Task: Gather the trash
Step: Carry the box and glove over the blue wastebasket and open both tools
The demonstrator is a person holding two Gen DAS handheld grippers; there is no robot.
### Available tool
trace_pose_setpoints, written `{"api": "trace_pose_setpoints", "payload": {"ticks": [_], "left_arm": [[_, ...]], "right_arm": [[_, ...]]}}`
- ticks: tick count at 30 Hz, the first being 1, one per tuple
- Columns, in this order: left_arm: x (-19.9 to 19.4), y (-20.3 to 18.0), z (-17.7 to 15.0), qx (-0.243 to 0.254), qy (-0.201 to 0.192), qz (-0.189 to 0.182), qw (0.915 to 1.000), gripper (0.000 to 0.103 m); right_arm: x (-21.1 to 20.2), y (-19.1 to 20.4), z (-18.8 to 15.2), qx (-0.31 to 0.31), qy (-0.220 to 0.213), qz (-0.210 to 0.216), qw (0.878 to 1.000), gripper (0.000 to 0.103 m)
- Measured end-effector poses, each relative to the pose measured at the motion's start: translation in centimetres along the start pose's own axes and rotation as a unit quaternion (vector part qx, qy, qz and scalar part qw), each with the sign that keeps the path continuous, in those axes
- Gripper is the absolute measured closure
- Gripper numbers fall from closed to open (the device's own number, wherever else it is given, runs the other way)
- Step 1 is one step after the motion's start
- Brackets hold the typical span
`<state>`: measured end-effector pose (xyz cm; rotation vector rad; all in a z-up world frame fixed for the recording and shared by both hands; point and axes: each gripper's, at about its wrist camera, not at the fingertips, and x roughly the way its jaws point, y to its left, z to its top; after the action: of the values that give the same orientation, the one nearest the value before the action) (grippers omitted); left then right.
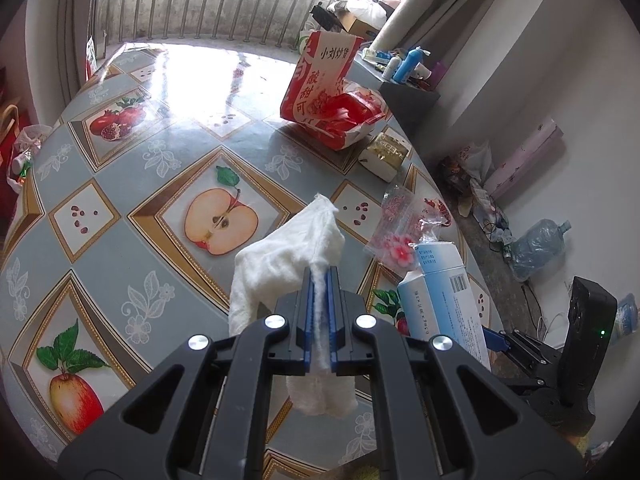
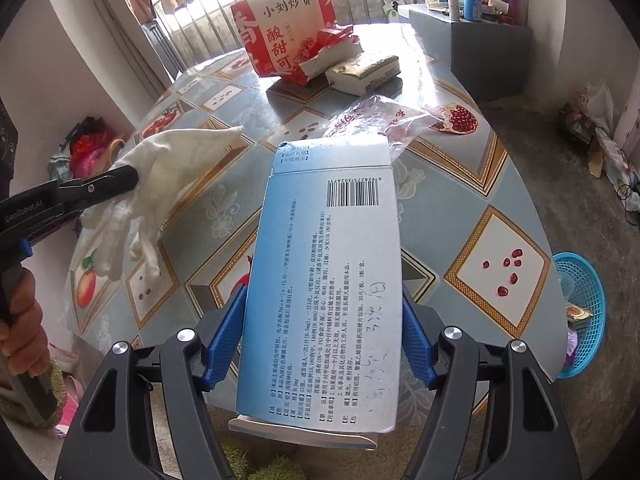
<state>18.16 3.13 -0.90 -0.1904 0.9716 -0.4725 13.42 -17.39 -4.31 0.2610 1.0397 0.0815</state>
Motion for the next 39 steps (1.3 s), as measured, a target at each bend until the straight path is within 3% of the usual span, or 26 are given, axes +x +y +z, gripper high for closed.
{"api": "trace_pose_setpoints", "payload": {"ticks": [6, 13, 20, 25, 31, 35, 39], "left_arm": [[-1.8, -1.8, 1.4, 0.015, -0.020, -0.005, 0.9997, 0.099], [-3.4, -5.8, 2.9, 0.052, -0.037, -0.034, 0.9974, 0.099], [-2.3, -13.5, 4.4, 0.117, -0.029, -0.095, 0.9881, 0.099], [0.9, -21.1, 4.7, 0.177, 0.004, -0.148, 0.9729, 0.099], [8.5, -30.4, 2.7, 0.236, 0.095, -0.197, 0.9467, 0.099], [15.1, -36.2, -0.5, 0.273, 0.165, -0.198, 0.9266, 0.099], [20.8, -41.0, -4.3, 0.336, 0.191, -0.168, 0.9071, 0.098]], "right_arm": [[-2.3, -1.4, 0.1, 0.035, -0.026, 0.072, 0.996, 0.035], [-6.2, -4.2, -0.1, 0.083, -0.078, 0.138, 0.984, 0.035], [-10.5, -9.7, -1.6, 0.151, -0.138, 0.137, 0.969, 0.035], [-13.1, -16.4, -4.3, 0.238, -0.176, 0.087, 0.951, 0.035], [-13.9, -26.4, -9.4, 0.372, -0.178, 0.004, 0.911, 0.035], [-12.3, -32.6, -12.7, 0.446, -0.154, -0.019, 0.881, 0.035], [-9.4, -37.7, -14.1, 0.494, -0.133, -0.006, 0.859, 0.035]]}}
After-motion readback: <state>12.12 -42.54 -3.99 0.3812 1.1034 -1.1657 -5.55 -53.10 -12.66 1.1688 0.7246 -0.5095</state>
